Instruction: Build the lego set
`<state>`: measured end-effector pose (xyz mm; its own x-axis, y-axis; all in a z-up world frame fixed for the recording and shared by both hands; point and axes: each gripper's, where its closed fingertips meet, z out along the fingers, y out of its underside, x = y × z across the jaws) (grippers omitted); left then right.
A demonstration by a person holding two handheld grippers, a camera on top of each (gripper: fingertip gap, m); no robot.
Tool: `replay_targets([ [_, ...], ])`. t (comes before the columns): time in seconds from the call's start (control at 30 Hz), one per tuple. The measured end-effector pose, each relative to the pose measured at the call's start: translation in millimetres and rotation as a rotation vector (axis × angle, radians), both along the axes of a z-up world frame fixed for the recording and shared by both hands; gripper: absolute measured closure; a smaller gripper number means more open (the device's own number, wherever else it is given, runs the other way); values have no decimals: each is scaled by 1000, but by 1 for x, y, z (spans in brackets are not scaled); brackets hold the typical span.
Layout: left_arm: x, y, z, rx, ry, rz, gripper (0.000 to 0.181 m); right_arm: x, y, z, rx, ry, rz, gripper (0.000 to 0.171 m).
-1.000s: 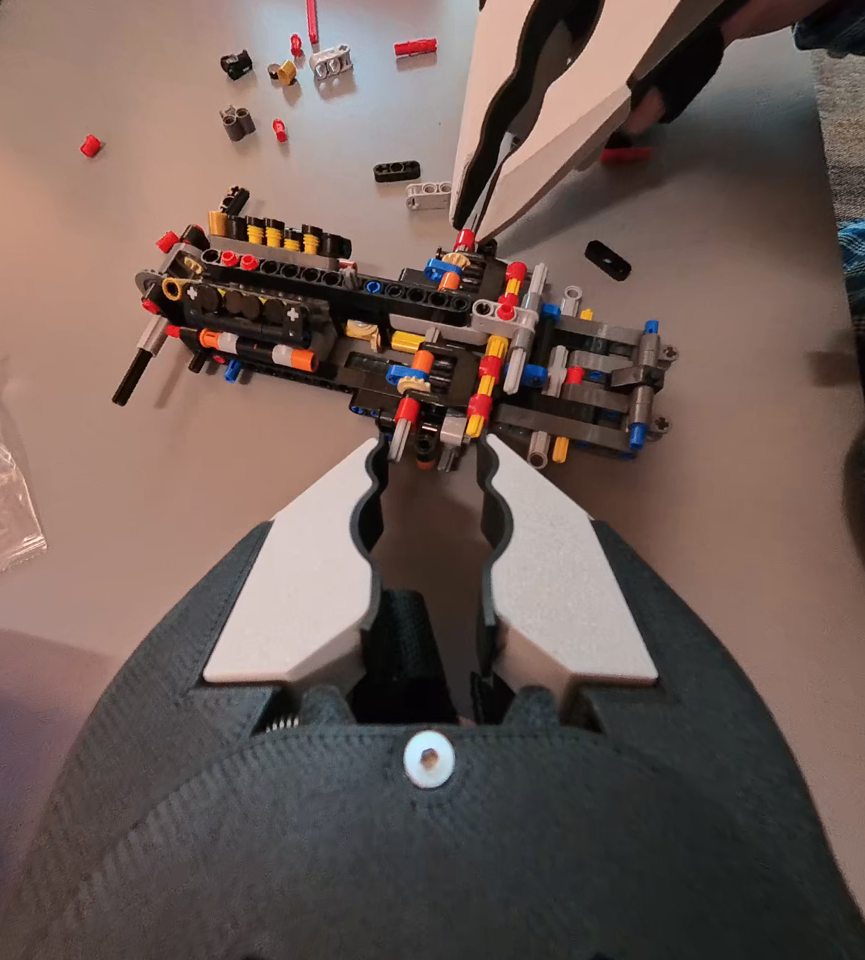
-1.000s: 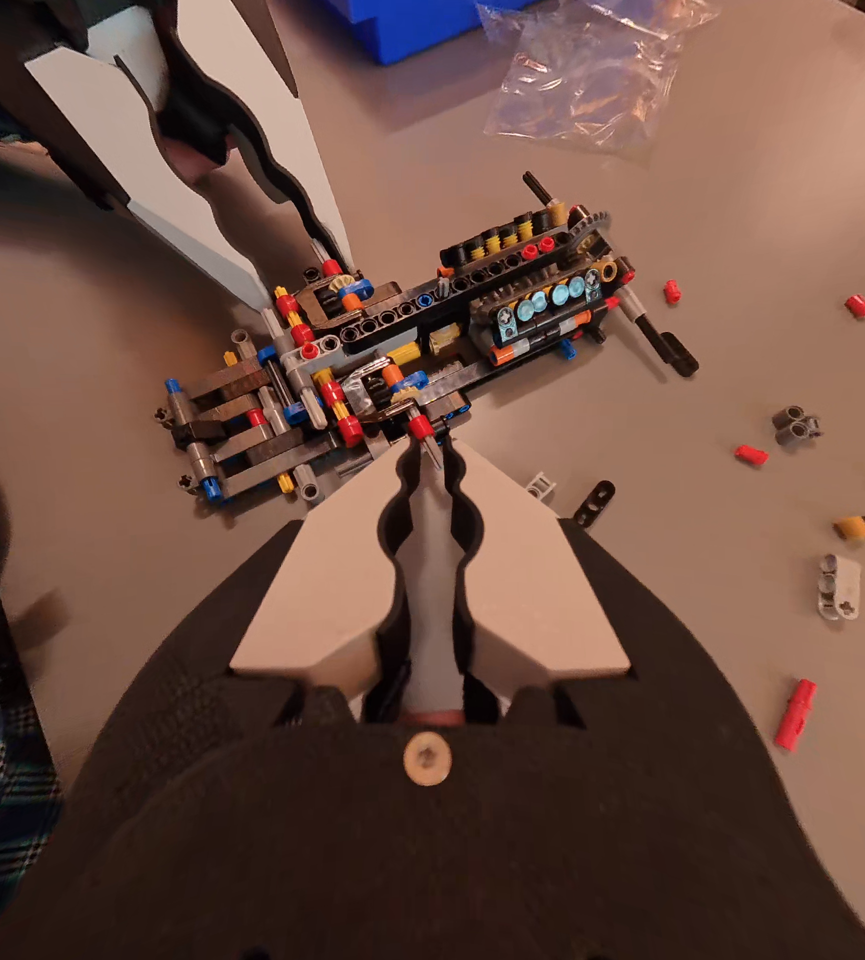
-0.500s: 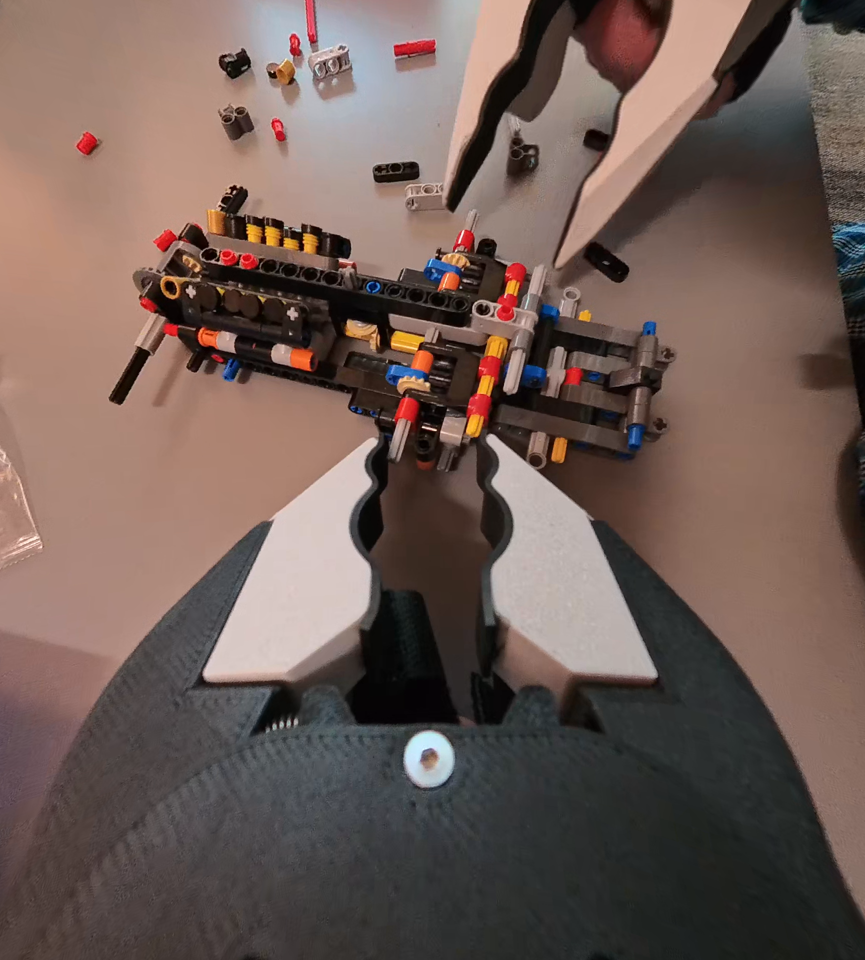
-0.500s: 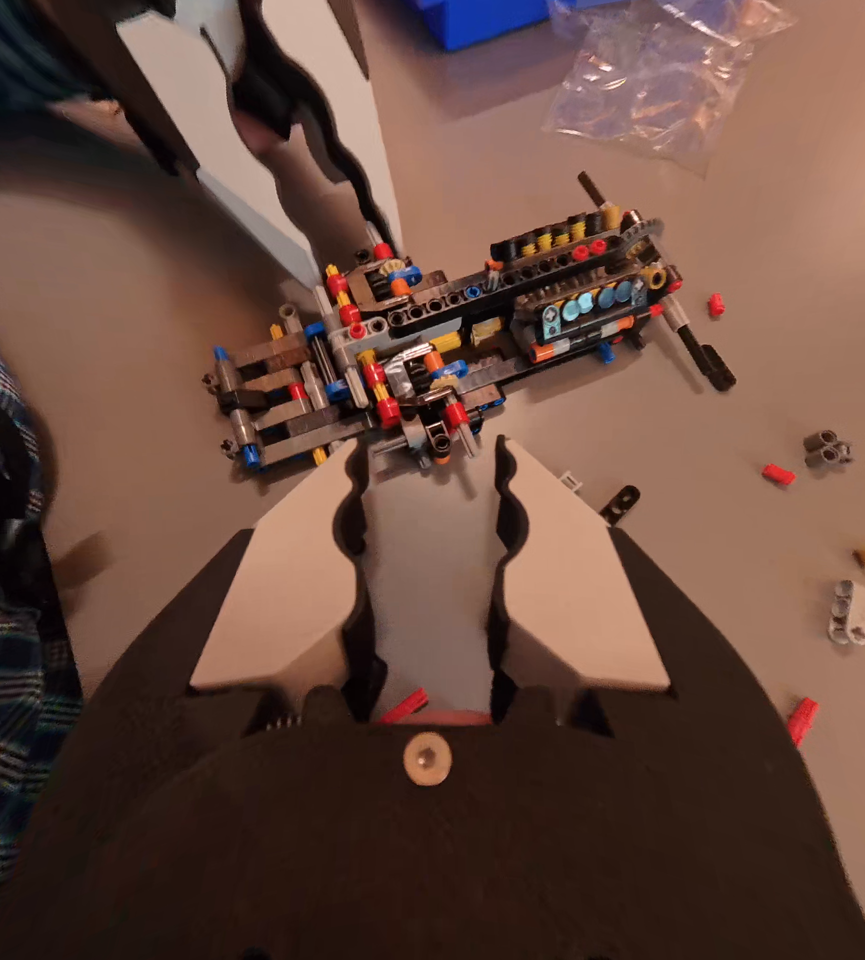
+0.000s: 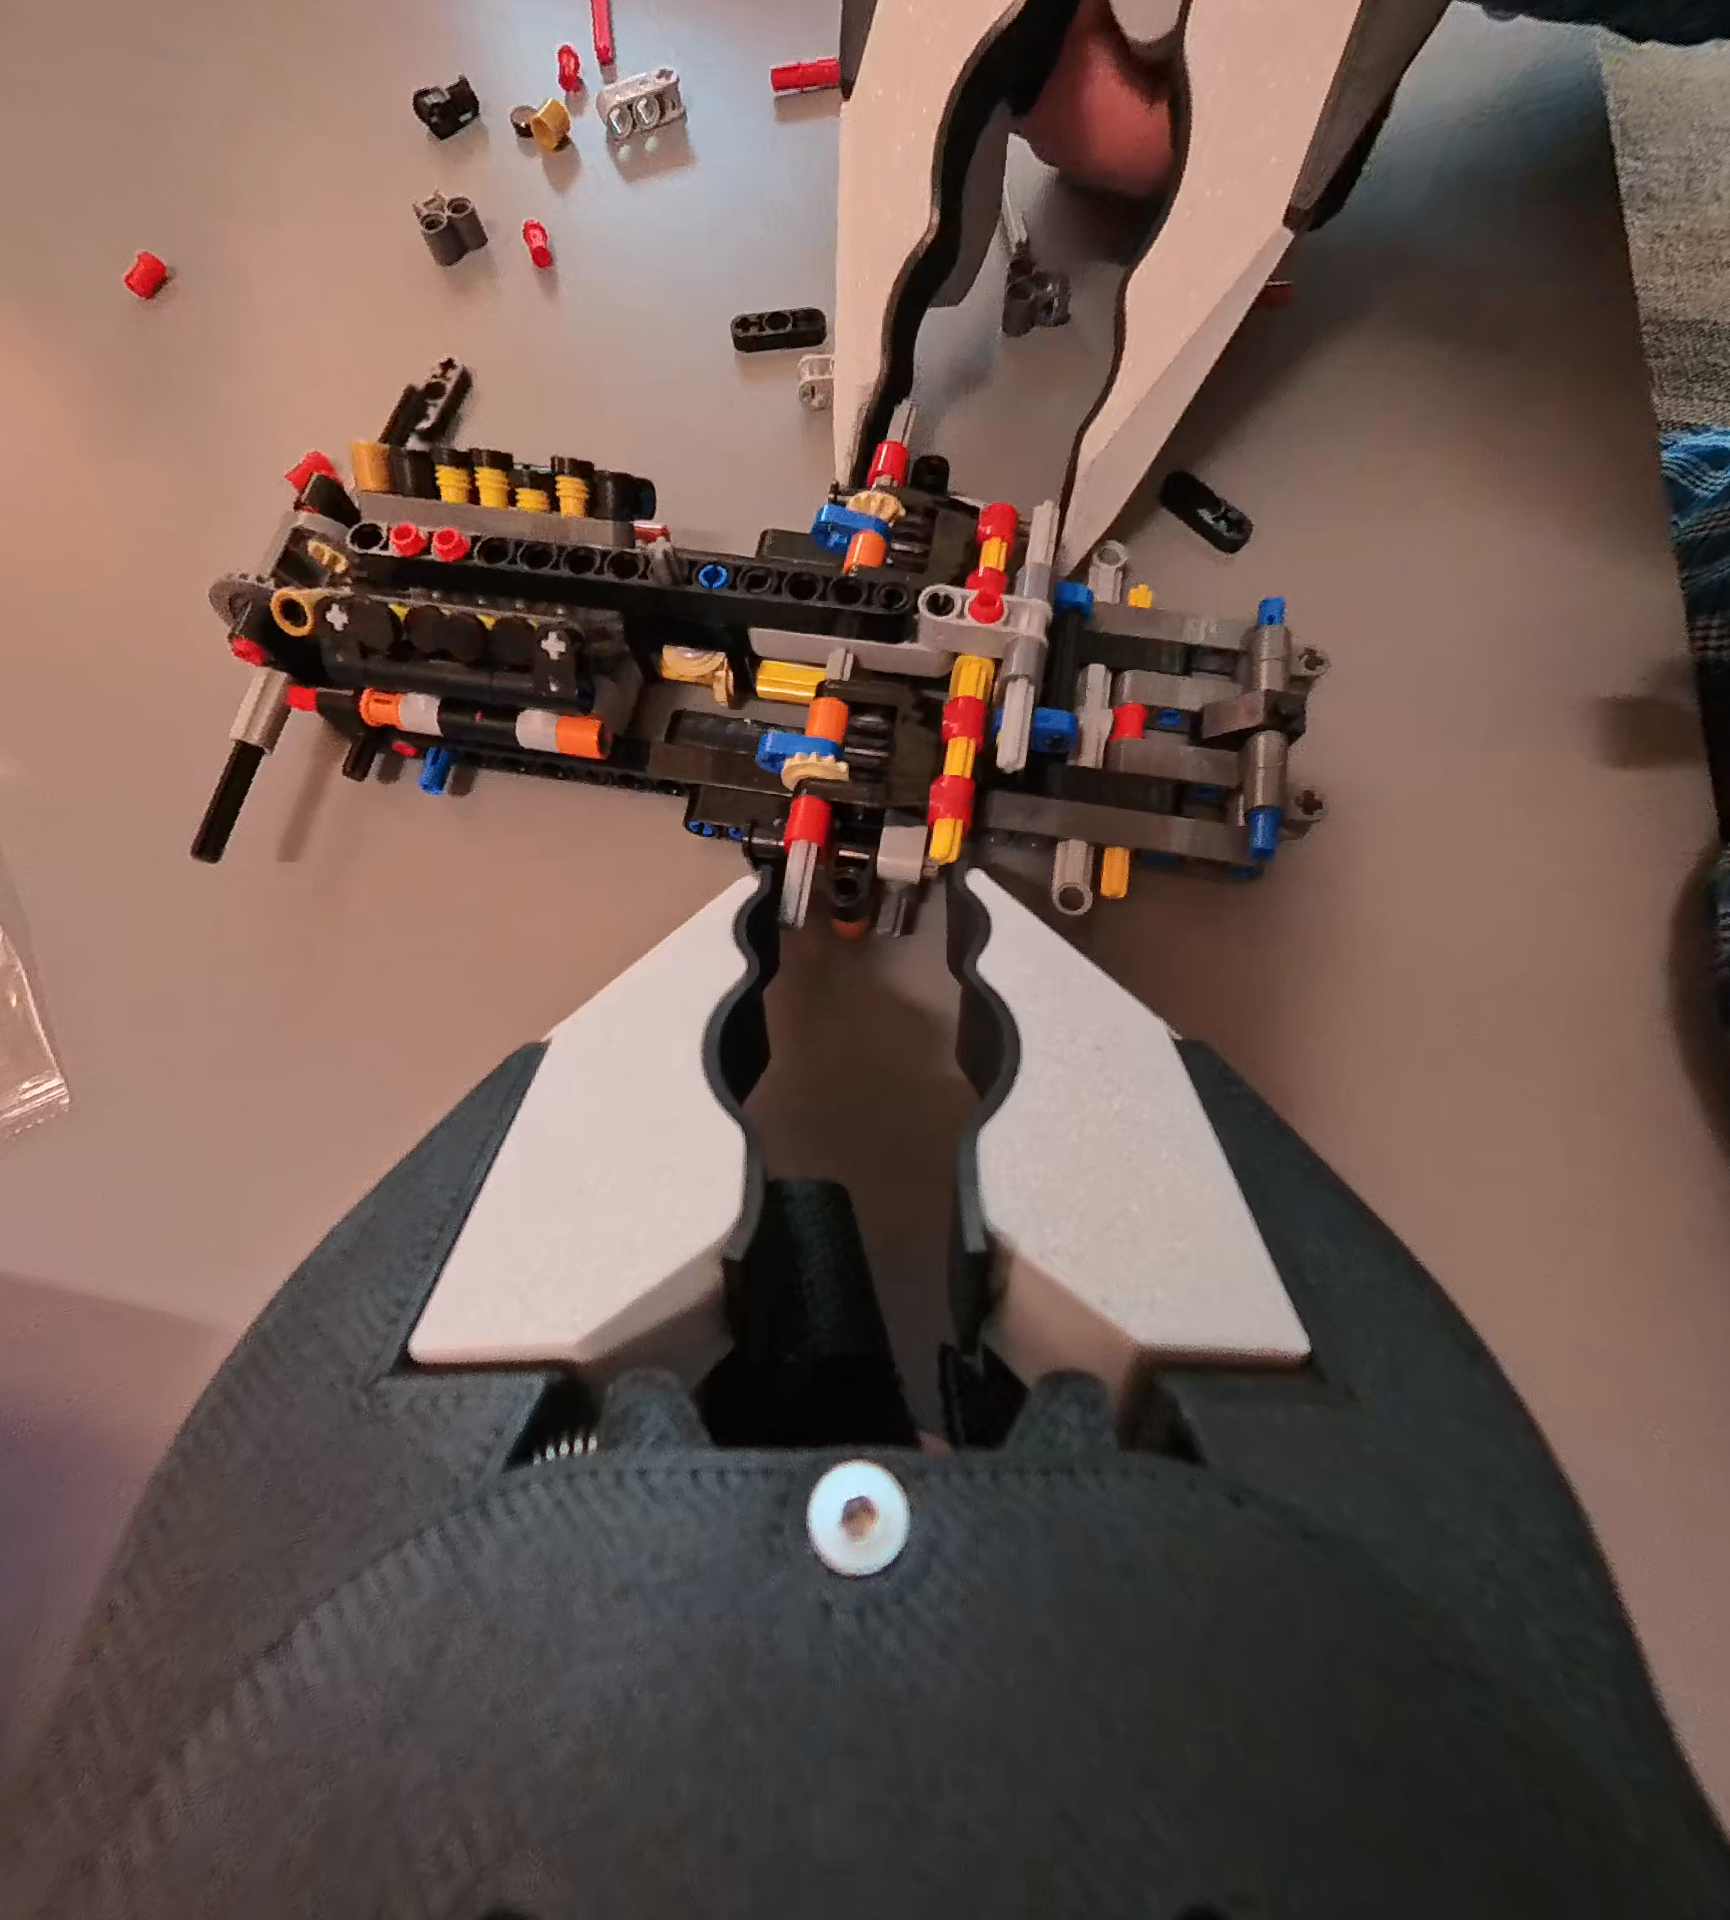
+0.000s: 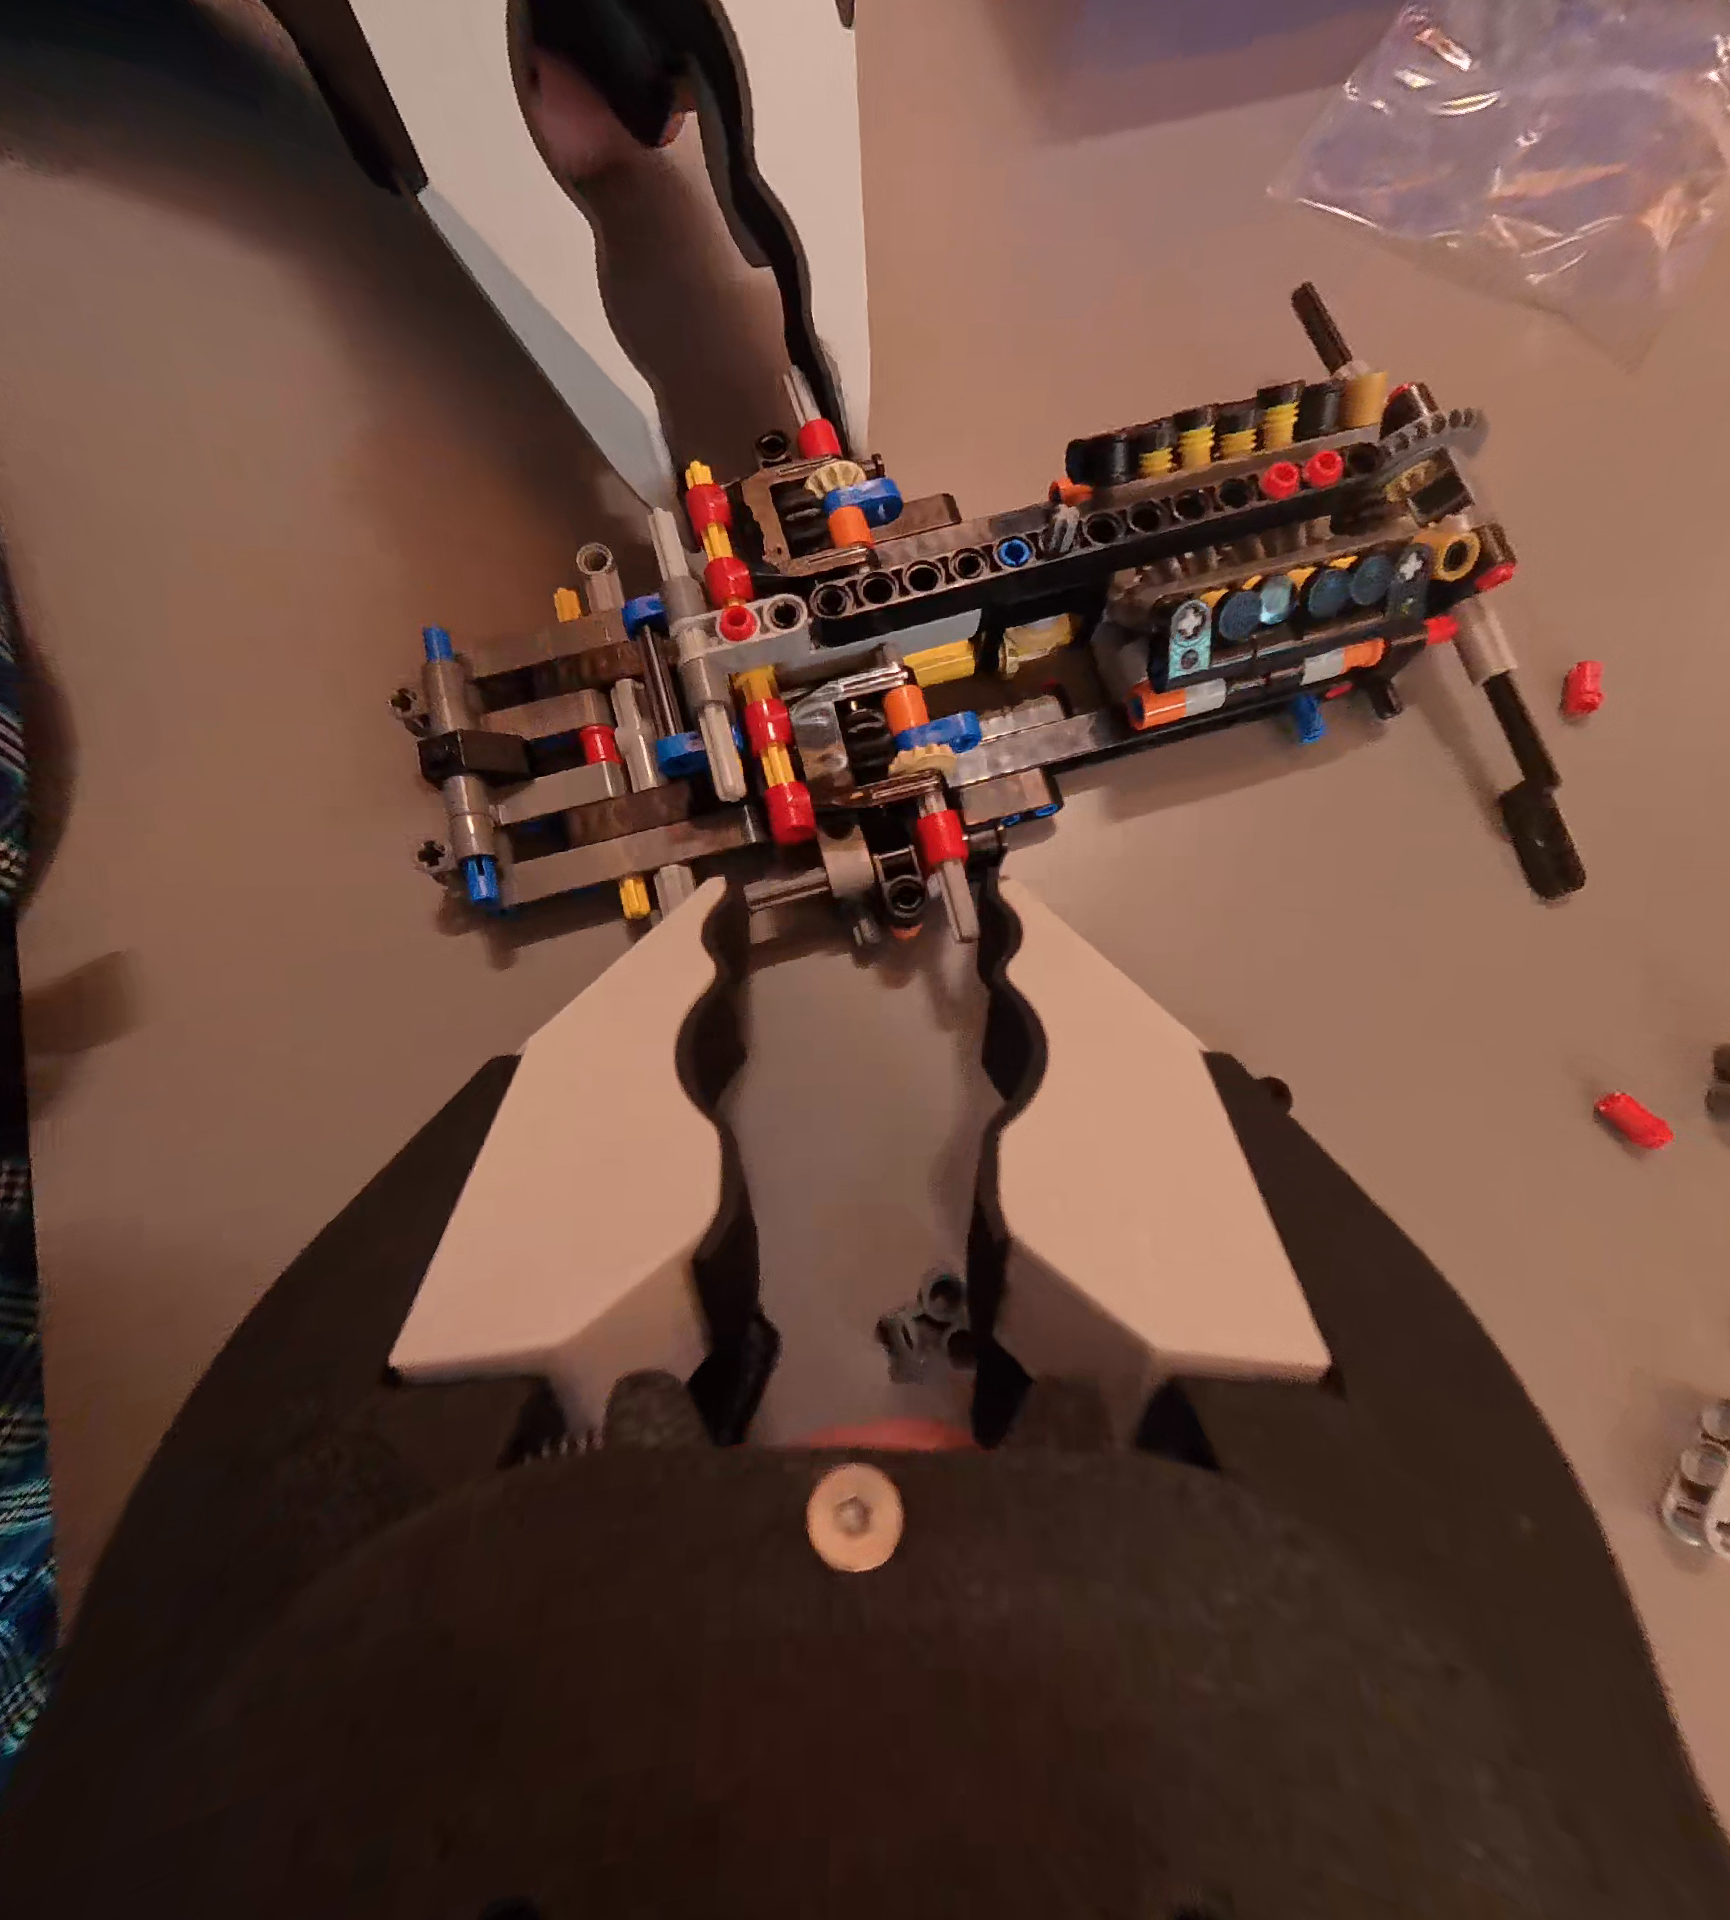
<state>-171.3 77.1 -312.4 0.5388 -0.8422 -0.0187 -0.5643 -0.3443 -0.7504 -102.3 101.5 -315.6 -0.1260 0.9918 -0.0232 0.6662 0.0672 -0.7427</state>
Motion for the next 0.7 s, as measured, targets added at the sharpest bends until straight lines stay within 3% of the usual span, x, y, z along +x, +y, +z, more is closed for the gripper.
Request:
replay_targets([
  [0.7, -1, 0, -2, -5, 18, 5, 153, 5, 5, 9, 38, 41, 60, 131],
])
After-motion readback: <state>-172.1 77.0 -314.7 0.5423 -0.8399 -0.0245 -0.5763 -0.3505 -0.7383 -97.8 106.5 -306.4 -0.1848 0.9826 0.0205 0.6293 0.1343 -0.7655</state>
